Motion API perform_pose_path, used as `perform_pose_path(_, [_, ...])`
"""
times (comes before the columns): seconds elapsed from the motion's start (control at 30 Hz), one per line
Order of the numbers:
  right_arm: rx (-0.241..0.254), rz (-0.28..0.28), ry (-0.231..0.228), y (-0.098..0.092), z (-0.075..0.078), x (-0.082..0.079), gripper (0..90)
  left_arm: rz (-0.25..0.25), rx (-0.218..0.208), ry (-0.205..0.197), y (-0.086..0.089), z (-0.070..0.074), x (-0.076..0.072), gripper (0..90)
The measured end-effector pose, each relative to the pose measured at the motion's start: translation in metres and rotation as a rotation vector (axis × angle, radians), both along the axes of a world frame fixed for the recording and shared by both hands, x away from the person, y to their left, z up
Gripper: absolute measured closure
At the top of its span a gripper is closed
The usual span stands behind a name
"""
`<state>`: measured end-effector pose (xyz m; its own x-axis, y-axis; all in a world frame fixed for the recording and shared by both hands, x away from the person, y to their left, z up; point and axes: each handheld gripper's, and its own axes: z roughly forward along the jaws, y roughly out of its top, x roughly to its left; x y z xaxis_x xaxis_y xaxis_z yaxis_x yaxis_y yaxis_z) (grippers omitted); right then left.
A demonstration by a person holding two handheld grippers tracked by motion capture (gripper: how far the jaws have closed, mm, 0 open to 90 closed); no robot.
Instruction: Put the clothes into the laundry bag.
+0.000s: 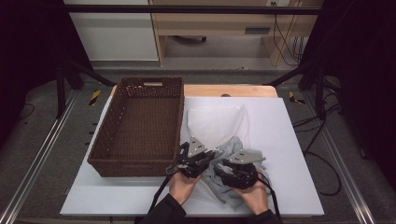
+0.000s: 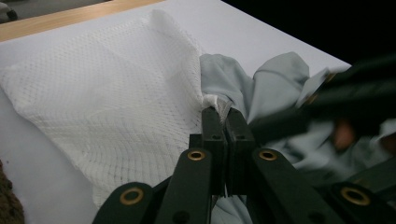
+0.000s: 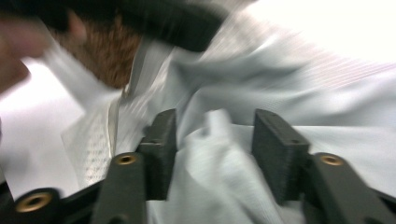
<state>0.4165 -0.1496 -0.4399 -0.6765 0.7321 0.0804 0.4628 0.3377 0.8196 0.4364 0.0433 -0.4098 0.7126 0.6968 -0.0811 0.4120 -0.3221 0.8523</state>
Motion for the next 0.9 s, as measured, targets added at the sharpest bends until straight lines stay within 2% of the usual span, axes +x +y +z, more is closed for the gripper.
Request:
perform_pose_path(0.03, [0.025, -0.044, -0.056, -0.015, 0.018, -0.004, 43.2, -0.001, 0.006, -0.003, 0.001, 0.0, 0.0, 87.9])
perform_pose_path(0.07, [0.025, -0.044, -0.056, -0.015, 0.018, -0.004, 43.2, -0.003, 0.006, -0.003, 0.001, -0.001, 0.0, 87.9])
perform_pose_path(0.1, [0.03, -0.064, -0.081, -0.021, 0.023, -0.004, 40.3, -0.002, 0.007, -0.003, 0.001, -0.002, 0.0, 87.9])
perform_pose_path(0.13, [0.024, -0.137, -0.131, -0.033, 0.034, 0.001, 31.3, -0.002, 0.011, -0.001, 0.002, -0.003, 0.0, 87.9])
perform_pose_path(0.2, [0.018, -0.205, -0.125, -0.04, 0.037, 0.014, 26.6, -0.001, 0.008, 0.003, 0.001, -0.003, 0.0, 87.9])
perform_pose_path(0.23, [0.009, -0.221, -0.111, -0.042, 0.034, 0.022, 24.7, -0.002, 0.007, 0.004, 0.001, -0.004, -0.001, 87.9])
perform_pose_path(0.27, [0.009, -0.221, -0.111, -0.042, 0.034, 0.022, 24.7, -0.002, 0.007, 0.004, 0.001, -0.004, -0.001, 87.9])
perform_pose_path(0.3, [-0.003, -0.239, -0.077, -0.042, 0.03, 0.031, 22.7, -0.004, 0.009, 0.003, 0.001, -0.004, -0.001, 87.9])
perform_pose_path(0.33, [-0.033, -0.247, -0.019, -0.041, 0.022, 0.043, 20.6, -0.004, 0.008, 0.002, 0.001, -0.004, -0.001, 87.9])
perform_pose_path(0.37, [-0.09, -0.237, 0.052, -0.034, 0.008, 0.058, 17.6, -0.005, 0.008, 0.002, 0.001, -0.004, -0.001, 87.9])
perform_pose_path(0.4, [-0.119, -0.23, 0.098, -0.03, -0.001, 0.066, 16.8, -0.005, 0.008, 0.002, 0.001, -0.004, -0.001, 87.9])
perform_pose_path(0.43, [-0.119, -0.23, 0.098, -0.03, -0.001, 0.066, 16.8, -0.006, 0.011, 0.004, 0.001, -0.004, -0.001, 87.9])
perform_pose_path(0.47, [-0.14, -0.223, 0.135, -0.026, -0.011, 0.072, 17.8, -0.005, 0.025, 0.007, 0.0, -0.006, -0.001, 87.9])
perform_pose_path(0.5, [-0.124, -0.197, 0.225, -0.022, -0.025, 0.08, 25.2, -0.004, 0.041, 0.005, 0.0, -0.008, -0.001, 87.9])
perform_pose_path(0.53, [-0.124, -0.197, 0.225, -0.022, -0.025, 0.08, 25.2, -0.004, 0.041, 0.005, 0.0, -0.008, -0.001, 87.9])
perform_pose_path(0.57, [-0.104, -0.191, 0.231, -0.022, -0.027, 0.08, 30.0, -0.003, 0.041, 0.006, 0.0, -0.009, -0.001, 87.9])
perform_pose_path(0.6, [-0.097, -0.186, 0.224, -0.025, -0.022, 0.076, 55.1, -0.001, 0.031, 0.016, 0.002, -0.01, 0.0, 87.9])
perform_pose_path(0.67, [-0.096, -0.15, 0.194, -0.028, -0.015, 0.07, 78.5, 0.001, 0.029, 0.017, 0.002, -0.01, 0.0, 87.9])
perform_pose_path(0.7, [-0.096, -0.15, 0.194, -0.028, -0.015, 0.07, 78.5, 0.006, 0.022, 0.019, 0.002, -0.009, 0.0, 87.9])
perform_pose_path(0.73, [-0.089, -0.136, 0.149, -0.031, -0.004, 0.061, 82.5, 0.008, 0.018, 0.019, 0.003, -0.009, 0.0, 87.9])
perform_pose_path(0.77, [-0.089, -0.136, 0.149, -0.031, -0.004, 0.061, 82.5, 0.011, 0.016, 0.021, 0.003, -0.008, 0.0, 87.9])
perform_pose_path(0.8, [-0.081, -0.126, 0.13, -0.033, -0.001, 0.057, 82.7, 0.014, 0.015, 0.026, 0.003, -0.008, 0.0, 87.9])
perform_pose_path(0.87, [-0.057, -0.105, 0.056, -0.039, 0.012, 0.043, 83.1, 0.017, 0.017, 0.029, 0.003, -0.008, 0.001, 87.9])
perform_pose_path(0.9, [0.0, -0.076, -0.019, -0.045, 0.023, 0.028, 83.2, 0.021, 0.016, 0.036, 0.003, -0.008, 0.001, 87.9])
